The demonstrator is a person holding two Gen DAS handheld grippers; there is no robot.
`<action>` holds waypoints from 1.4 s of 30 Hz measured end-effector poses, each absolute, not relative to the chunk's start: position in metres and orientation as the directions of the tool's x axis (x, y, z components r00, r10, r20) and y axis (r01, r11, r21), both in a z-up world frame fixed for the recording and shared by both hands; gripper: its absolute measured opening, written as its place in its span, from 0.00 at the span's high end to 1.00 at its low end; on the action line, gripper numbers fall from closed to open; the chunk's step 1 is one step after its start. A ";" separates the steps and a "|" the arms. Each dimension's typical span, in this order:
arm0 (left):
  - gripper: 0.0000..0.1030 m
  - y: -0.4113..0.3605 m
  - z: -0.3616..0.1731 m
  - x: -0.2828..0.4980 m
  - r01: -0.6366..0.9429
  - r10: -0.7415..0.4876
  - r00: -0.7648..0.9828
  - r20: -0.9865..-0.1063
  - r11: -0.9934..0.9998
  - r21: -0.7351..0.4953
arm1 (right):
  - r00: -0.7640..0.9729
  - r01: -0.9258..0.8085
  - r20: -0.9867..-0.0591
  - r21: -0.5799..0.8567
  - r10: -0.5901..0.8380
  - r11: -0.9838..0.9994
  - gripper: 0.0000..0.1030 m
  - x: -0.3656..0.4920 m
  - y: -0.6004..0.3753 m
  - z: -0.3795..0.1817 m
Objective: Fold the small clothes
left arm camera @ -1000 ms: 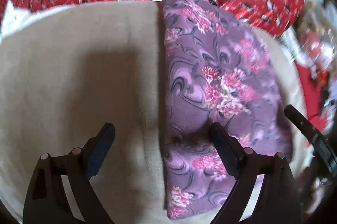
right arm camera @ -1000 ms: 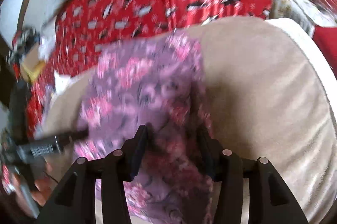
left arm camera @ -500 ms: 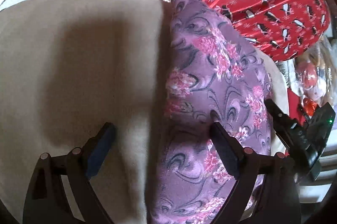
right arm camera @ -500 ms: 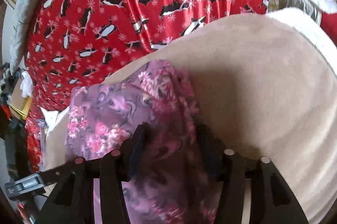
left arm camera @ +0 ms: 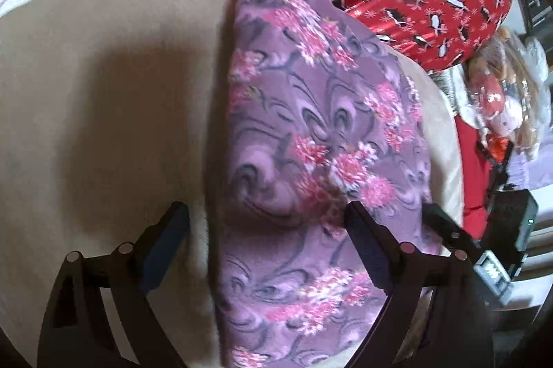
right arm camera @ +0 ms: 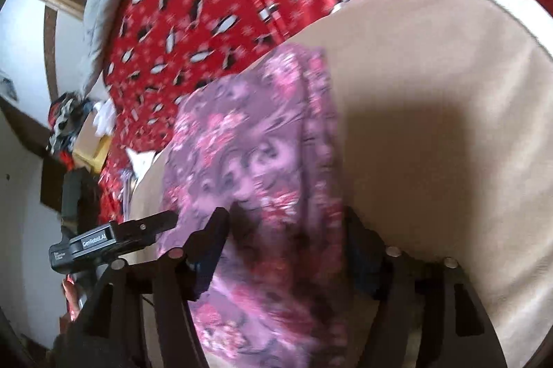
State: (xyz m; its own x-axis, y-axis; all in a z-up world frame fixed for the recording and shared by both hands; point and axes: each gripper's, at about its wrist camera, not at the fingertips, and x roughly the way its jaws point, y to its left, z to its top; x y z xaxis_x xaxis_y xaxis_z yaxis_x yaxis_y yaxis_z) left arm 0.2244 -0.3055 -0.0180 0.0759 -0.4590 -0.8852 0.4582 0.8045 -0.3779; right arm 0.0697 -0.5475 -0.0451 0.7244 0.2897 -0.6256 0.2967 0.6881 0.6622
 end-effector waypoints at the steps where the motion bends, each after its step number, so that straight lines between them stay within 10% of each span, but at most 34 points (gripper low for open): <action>1: 0.11 -0.304 -0.019 0.225 0.444 -0.476 0.062 -0.877 0.800 -0.403 | 0.718 0.299 -0.636 0.647 0.281 0.701 0.32 0.075 -0.544 -0.044; 3: 0.15 -0.302 -0.020 0.228 0.416 -0.511 0.038 -0.858 0.789 -0.452 | 0.711 0.291 -0.648 0.625 0.273 0.725 0.32 0.087 -0.535 -0.042; 5: 0.45 -0.299 -0.019 0.228 0.410 -0.520 0.039 -0.853 0.787 -0.461 | 0.713 0.297 -0.653 0.611 0.256 0.734 0.37 0.093 -0.532 -0.042; 10: 0.73 -0.298 -0.005 0.219 0.462 -0.506 0.119 -0.854 0.790 -0.404 | 0.711 0.256 -0.683 0.473 0.168 0.843 0.75 0.097 -0.514 -0.023; 36: 0.74 -0.120 0.033 0.125 0.424 -0.395 0.301 -0.868 0.871 -0.249 | 0.754 0.124 -0.588 0.567 0.294 0.814 0.79 0.023 -0.342 0.046; 42: 0.63 -0.086 -0.020 0.144 0.365 -0.343 0.209 -0.916 0.896 -0.252 | 0.625 0.270 -0.736 0.518 0.261 0.811 0.71 0.027 -0.322 -0.018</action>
